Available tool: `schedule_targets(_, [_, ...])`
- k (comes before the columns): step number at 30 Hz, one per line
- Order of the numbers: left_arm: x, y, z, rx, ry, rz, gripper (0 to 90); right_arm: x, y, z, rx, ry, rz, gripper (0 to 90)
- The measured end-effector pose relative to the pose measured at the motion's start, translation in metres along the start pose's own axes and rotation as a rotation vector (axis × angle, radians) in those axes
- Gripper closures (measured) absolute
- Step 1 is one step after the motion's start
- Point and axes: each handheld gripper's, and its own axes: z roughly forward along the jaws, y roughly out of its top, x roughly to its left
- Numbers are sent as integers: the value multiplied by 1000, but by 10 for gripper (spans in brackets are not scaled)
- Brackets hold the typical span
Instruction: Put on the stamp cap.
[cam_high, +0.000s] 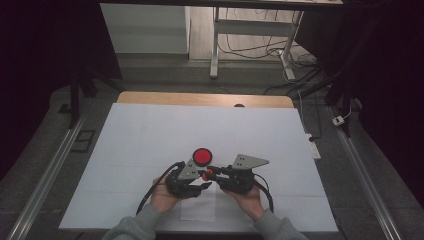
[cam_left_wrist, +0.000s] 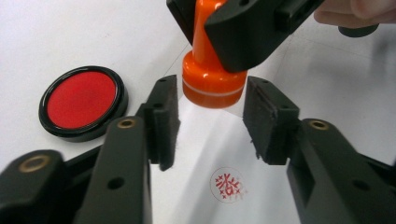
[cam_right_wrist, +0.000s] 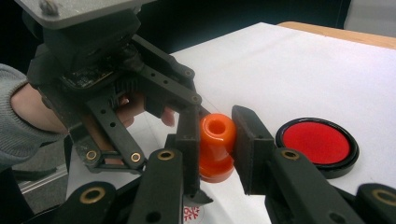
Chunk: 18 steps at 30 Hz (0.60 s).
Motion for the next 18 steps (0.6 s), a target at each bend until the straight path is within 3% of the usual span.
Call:
schedule_targets(5, [2,-1,-2,-1,-4,-10,450,-1,1,-1,-6,-7,-2,725])
schedule_targets(11, [5,-3,-7,6,27,-30,311,-3,2,-4,-12,-14,-5,725])
schedule_targets(18, [12,-9,-20,-4,44,-68,248,-4,4,-6,-16,-21,-14,725])
